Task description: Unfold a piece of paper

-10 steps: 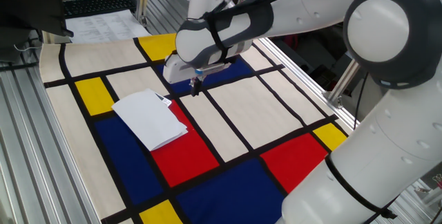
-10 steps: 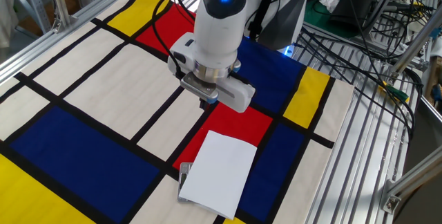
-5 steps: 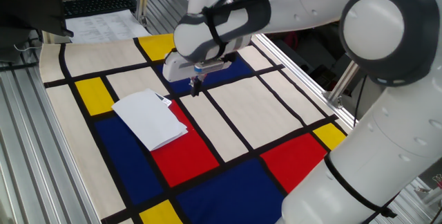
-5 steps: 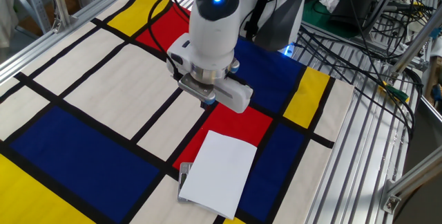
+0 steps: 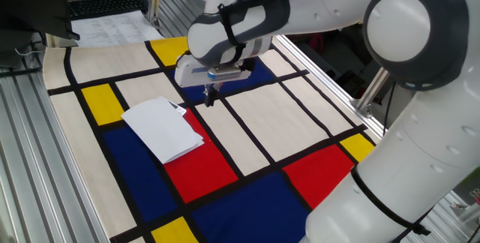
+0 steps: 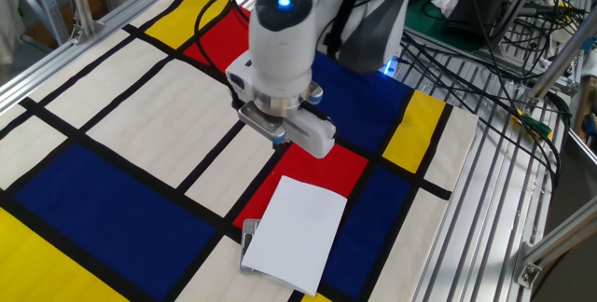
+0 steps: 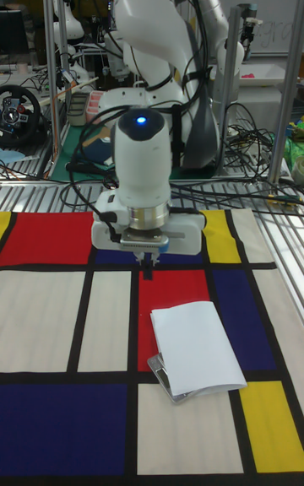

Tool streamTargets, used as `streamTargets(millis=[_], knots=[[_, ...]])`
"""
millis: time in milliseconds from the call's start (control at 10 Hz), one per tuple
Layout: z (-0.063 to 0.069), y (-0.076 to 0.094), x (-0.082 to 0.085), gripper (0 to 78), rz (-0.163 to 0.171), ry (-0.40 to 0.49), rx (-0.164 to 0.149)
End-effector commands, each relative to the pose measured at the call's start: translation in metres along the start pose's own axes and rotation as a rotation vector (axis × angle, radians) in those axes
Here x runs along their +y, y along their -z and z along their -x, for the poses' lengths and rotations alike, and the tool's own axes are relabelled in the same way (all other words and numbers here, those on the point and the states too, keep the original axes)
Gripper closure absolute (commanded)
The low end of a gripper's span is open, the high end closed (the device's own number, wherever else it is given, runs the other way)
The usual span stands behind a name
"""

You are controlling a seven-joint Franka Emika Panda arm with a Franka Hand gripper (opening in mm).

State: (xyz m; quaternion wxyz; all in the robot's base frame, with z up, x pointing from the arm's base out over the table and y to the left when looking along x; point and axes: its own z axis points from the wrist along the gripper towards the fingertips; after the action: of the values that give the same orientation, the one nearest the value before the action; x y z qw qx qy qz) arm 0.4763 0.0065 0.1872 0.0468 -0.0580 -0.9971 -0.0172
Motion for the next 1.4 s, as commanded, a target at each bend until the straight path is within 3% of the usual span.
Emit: streamTargets(millis=[100,400,600,700,900,1100,1200,1400], knots=[[-0.007,-0.021,-0.006,77.6,0.033,-0.013,0.0],[-0.007,-0.052,-0.003,77.6,0.035,0.027,-0.017],[-0.006,-0.067,-0.001,77.6,0.056,0.05,-0.03],[-0.005,-0.077,0.0,77.6,0.069,0.047,-0.051],[-0.004,-0.078,0.001,77.6,0.104,0.04,-0.076],[-0.004,-0.079,0.002,77.6,0.114,0.032,-0.088],[-0.004,-0.079,0.002,0.2,0.114,0.032,-0.088],[-0.004,-0.079,0.002,0.2,0.114,0.032,-0.088]])
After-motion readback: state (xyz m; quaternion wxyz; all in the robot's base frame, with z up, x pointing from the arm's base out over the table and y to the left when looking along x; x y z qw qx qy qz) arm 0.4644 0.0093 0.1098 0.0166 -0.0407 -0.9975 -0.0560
